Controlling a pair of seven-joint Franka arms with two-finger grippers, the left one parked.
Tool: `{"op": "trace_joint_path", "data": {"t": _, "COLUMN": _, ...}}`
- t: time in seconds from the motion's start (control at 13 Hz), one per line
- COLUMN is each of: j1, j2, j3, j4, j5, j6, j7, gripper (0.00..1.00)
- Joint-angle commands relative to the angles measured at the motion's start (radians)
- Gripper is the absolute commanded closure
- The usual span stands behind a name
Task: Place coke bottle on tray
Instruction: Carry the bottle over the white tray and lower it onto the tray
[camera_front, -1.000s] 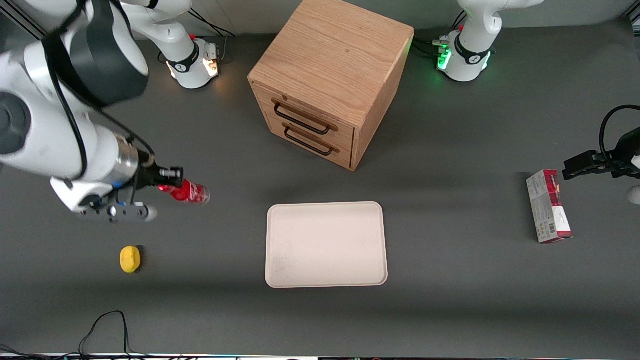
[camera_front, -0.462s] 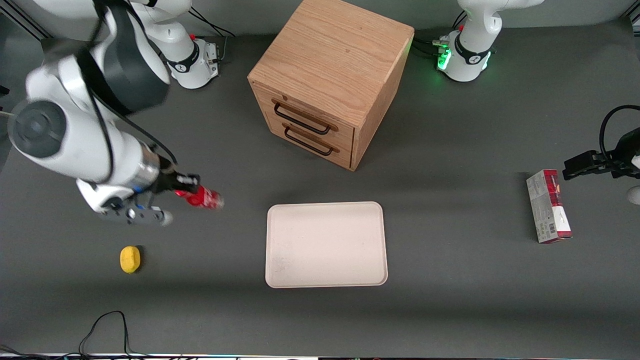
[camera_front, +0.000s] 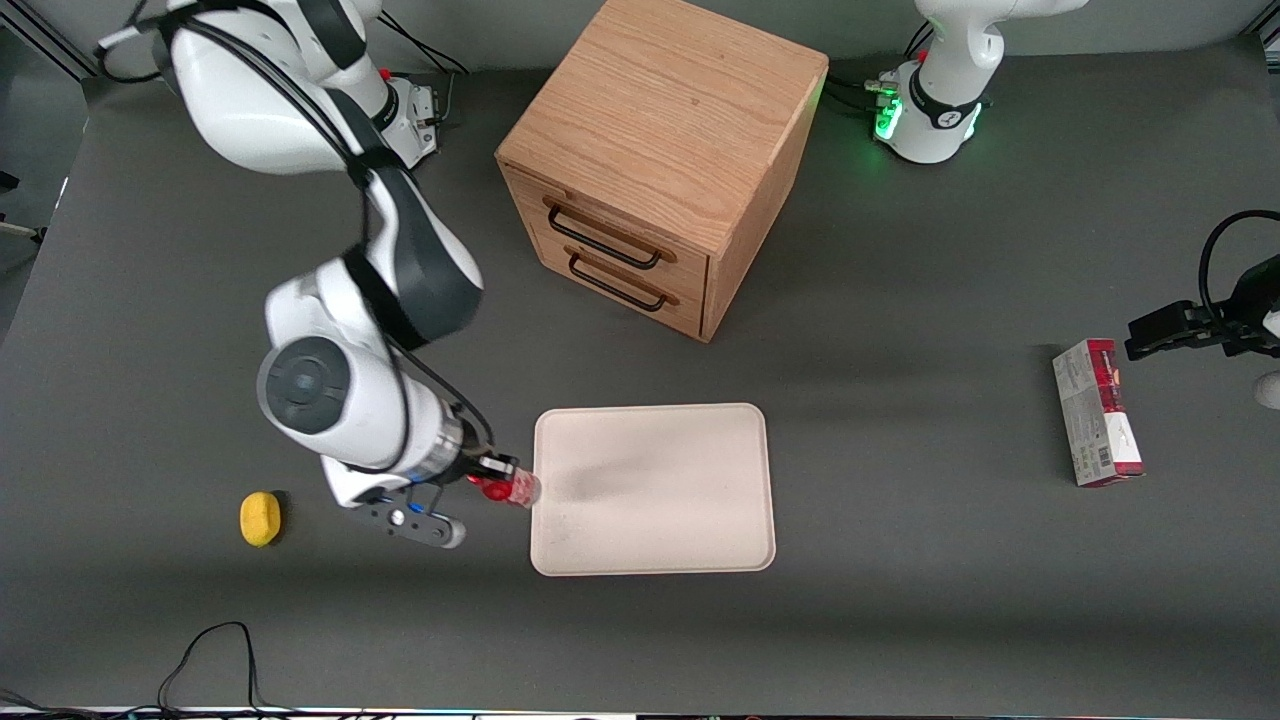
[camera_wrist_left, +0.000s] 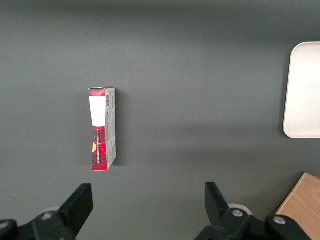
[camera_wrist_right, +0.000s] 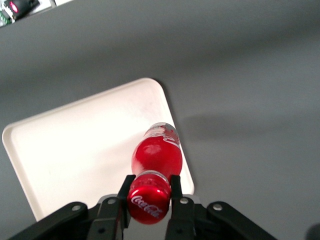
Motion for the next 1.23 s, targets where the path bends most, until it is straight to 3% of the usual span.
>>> {"op": "trace_joint_path", "data": {"t": 0.0, "j1": 0.025, "j2": 0.068, "j3": -0.009, "j4": 0.073, "j5": -0.03, "j6": 0.057, "j7": 0.061, "gripper": 1.0}}
{"op": "trace_joint_path", "data": {"t": 0.46, "j1": 0.046, "j2": 0.127, "j3": -0.012, "j4": 0.072, "j5": -0.074, "j6": 0.107, "j7": 0.072, "gripper": 1.0}}
{"op": "trace_joint_path", "data": {"t": 1.08, "j1": 0.049, "j2": 0.15, "j3": -0.011, "j4": 0.072, "j5": -0.079, "j6": 0.153, "j7": 0.092, "gripper": 1.0}}
{"op": "trace_joint_path", "data": {"t": 1.15, "j1": 0.049, "j2": 0.15, "j3": -0.011, "j4": 0.072, "j5": -0.079, "j6": 0.155, "j7": 0.092, "gripper": 0.93}}
